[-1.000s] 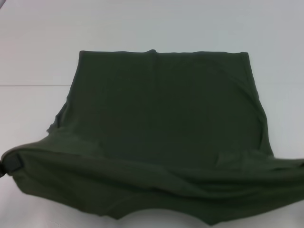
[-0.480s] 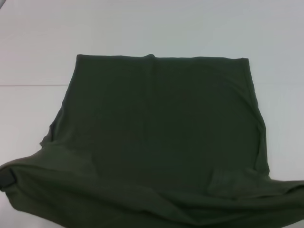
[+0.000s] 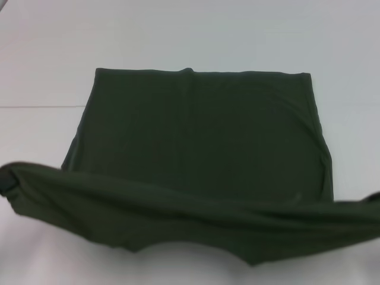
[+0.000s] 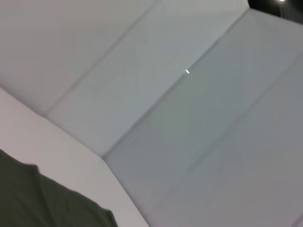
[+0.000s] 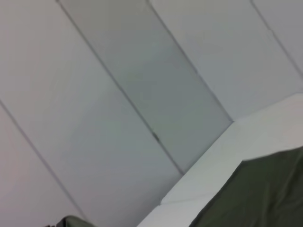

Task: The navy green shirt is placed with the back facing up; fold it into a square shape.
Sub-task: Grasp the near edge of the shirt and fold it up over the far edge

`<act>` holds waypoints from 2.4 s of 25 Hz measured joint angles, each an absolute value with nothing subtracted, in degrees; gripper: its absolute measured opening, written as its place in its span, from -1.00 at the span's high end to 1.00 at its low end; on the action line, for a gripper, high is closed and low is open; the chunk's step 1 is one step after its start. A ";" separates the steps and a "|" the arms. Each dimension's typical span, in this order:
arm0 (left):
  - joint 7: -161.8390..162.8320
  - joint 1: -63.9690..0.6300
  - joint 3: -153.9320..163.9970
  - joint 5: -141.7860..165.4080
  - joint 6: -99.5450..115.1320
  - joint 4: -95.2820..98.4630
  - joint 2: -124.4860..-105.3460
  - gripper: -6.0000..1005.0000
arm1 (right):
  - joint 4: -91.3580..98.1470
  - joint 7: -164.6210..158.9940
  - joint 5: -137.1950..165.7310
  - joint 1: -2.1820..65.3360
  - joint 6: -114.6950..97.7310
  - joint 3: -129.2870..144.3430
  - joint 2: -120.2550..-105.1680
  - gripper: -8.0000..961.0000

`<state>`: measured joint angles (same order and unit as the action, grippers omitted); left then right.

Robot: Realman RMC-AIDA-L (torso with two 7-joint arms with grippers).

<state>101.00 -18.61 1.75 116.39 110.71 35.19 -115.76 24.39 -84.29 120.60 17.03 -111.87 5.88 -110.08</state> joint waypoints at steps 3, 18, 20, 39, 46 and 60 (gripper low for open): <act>100.57 -19.34 1.81 115.26 107.39 33.49 -115.91 0.94 | 24.36 -84.95 120.58 17.80 -109.68 3.76 -110.73 0.91; 93.72 -24.33 2.01 113.43 98.34 30.69 -118.10 0.94 | 24.80 -84.94 119.67 22.29 -102.61 2.32 -113.55 0.91; 93.53 -23.92 1.87 112.82 98.50 30.71 -118.11 0.94 | 24.94 -84.86 119.26 21.94 -103.37 2.29 -113.46 0.91; 92.69 -17.11 5.09 112.77 117.04 36.30 -118.07 0.94 | 26.55 -78.26 119.51 16.84 -113.75 12.48 -112.23 0.91; 93.81 -14.08 11.76 113.45 117.50 39.23 -118.51 0.94 | 26.77 -77.07 119.45 17.06 -113.94 23.84 -111.39 0.91; 93.97 -12.99 14.88 115.96 118.22 40.77 -118.57 0.94 | 25.89 -76.14 116.52 16.70 -114.34 31.24 -109.65 0.91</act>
